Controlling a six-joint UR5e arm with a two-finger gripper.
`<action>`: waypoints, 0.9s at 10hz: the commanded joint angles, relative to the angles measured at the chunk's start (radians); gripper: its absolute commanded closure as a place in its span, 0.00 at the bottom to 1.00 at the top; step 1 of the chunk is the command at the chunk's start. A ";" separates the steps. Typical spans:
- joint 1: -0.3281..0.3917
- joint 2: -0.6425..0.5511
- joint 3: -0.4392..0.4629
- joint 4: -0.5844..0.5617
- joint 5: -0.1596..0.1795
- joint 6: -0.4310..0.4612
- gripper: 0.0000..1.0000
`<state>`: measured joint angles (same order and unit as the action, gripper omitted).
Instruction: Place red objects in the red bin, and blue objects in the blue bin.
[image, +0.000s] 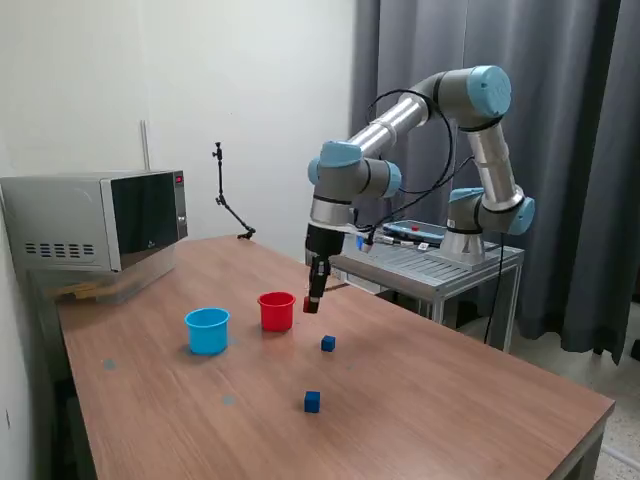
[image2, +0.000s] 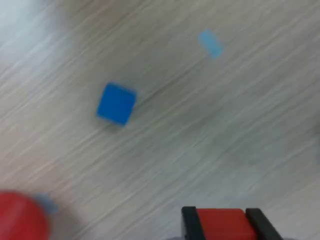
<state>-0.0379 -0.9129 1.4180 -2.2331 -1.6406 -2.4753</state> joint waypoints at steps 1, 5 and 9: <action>-0.051 -0.023 0.009 0.013 -0.008 -0.027 1.00; -0.125 -0.067 0.056 0.021 -0.010 -0.033 1.00; -0.163 -0.090 0.107 0.023 -0.012 -0.031 1.00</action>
<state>-0.1881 -0.9914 1.4999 -2.2108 -1.6510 -2.5077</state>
